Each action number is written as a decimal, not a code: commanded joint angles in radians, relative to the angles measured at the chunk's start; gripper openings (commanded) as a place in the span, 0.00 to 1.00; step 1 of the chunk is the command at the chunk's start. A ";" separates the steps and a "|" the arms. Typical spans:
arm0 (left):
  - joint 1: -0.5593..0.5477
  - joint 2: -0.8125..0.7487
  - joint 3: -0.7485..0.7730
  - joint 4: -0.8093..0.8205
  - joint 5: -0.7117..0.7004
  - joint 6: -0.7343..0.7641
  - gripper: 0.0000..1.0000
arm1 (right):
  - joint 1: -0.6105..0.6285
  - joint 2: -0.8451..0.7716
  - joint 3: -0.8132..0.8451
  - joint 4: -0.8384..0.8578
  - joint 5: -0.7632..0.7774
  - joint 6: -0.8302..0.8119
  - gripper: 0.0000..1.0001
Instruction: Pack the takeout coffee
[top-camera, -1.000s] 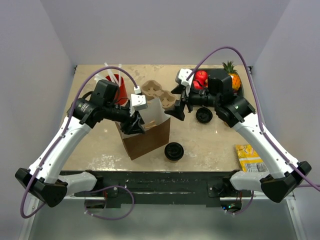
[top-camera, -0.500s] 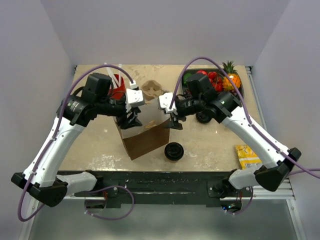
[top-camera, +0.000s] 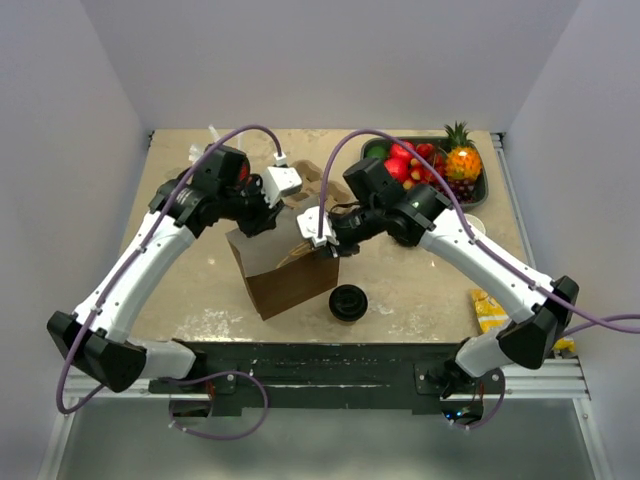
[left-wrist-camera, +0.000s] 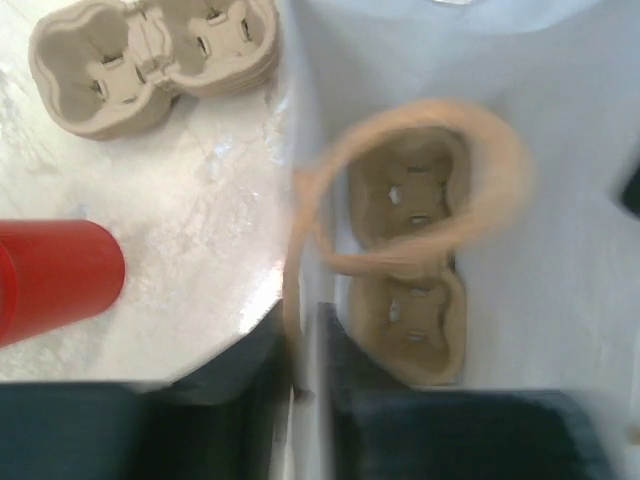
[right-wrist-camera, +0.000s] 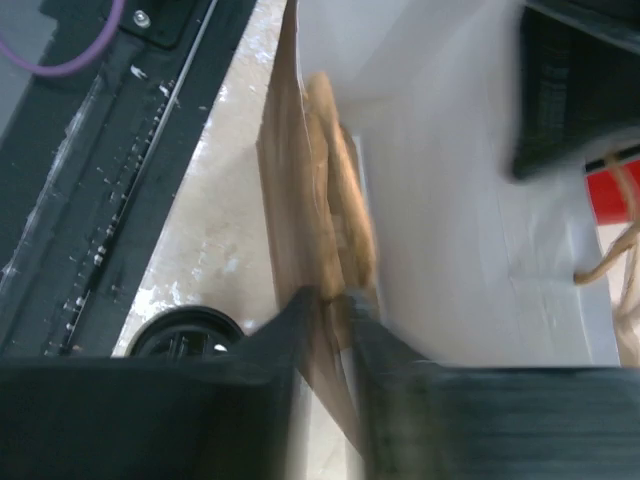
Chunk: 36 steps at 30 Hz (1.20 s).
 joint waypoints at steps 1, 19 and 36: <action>0.007 0.021 0.063 0.048 -0.017 -0.010 0.02 | 0.044 0.007 0.037 0.023 0.014 0.012 0.01; 0.104 0.075 0.346 -0.141 0.096 0.002 0.00 | 0.036 0.012 0.245 0.264 0.096 0.353 0.00; 0.210 0.213 0.564 -0.349 0.440 0.008 0.00 | 0.079 0.219 0.659 0.092 -0.049 0.479 0.00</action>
